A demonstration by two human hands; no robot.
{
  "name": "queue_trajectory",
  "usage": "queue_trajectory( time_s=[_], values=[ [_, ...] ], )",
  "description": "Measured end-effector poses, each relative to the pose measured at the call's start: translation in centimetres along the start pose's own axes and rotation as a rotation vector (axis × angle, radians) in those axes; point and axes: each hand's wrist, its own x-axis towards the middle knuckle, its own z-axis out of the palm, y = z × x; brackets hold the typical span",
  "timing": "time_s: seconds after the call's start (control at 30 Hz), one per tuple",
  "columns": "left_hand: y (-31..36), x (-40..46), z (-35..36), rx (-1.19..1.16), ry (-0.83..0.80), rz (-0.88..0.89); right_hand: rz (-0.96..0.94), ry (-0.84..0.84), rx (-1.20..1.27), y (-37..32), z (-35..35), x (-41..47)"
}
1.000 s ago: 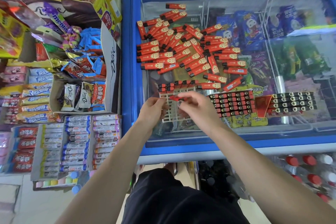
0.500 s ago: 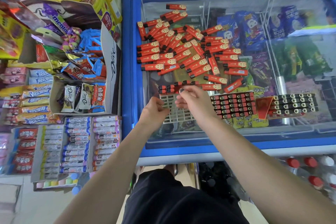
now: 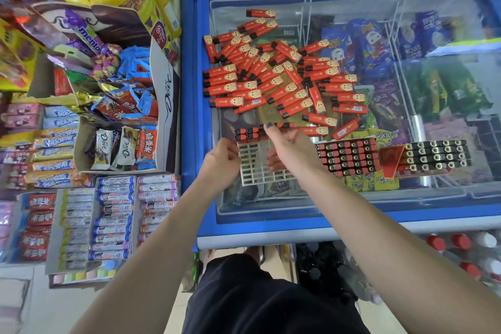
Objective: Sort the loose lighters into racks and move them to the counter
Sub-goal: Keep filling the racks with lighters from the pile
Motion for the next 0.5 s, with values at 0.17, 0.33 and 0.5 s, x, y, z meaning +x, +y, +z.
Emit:
queue_trajectory(
  time_s=[0.17,0.33,0.5],
  values=[
    [1.1,1.2,-2.3,-0.017,0.207,0.109,-0.285,0.228,-0.22,-2.1,-3.1,-0.7],
    [2.9,4.1,-3.8,0.321,0.248,0.31,-0.409,0.189,-0.84,-2.8,-5.6,3.5],
    [3.8,6.5,-4.2,0.745,0.166,0.362,-0.274,0.01,-1.26,-2.4,-6.4,6.2]
  ],
)
